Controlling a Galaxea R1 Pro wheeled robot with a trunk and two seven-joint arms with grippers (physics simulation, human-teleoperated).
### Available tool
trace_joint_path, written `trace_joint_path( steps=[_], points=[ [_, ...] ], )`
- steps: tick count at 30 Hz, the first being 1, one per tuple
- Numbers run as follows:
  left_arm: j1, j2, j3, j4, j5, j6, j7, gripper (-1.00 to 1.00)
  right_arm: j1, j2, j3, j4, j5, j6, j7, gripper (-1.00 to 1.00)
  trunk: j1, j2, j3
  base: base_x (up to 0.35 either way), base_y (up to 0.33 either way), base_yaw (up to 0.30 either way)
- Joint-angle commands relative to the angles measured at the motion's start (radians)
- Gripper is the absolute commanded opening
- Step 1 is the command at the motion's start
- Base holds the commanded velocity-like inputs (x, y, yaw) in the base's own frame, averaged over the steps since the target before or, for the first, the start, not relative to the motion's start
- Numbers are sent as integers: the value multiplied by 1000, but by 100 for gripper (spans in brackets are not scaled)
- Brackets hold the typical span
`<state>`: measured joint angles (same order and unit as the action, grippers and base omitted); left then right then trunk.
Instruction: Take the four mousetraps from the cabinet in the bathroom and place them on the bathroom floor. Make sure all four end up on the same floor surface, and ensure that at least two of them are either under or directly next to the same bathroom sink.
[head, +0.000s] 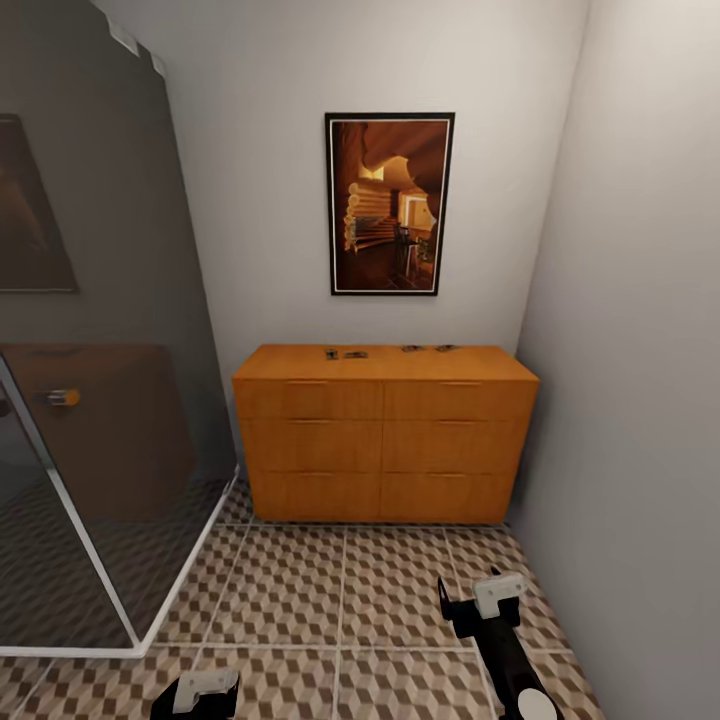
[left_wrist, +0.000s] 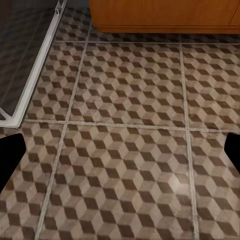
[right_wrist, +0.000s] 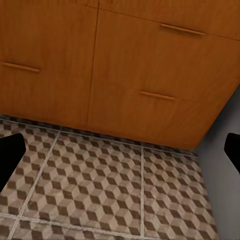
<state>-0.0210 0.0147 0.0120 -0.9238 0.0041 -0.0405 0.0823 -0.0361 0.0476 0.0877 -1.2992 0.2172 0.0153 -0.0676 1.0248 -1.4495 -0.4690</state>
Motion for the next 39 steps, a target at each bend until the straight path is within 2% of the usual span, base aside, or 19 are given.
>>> trace_joint_path(
  steps=[1,39],
  points=[
    [0,0,-1,0,0,-3,4,100,-1,0,1,0,10,2,-6,100,0,-1,-1,159,0,0],
    [0,1,-1,0,0,-2,4,100,-1,0,1,1,10,2,-6,100,0,-1,-1,164,0,0]
  ],
)
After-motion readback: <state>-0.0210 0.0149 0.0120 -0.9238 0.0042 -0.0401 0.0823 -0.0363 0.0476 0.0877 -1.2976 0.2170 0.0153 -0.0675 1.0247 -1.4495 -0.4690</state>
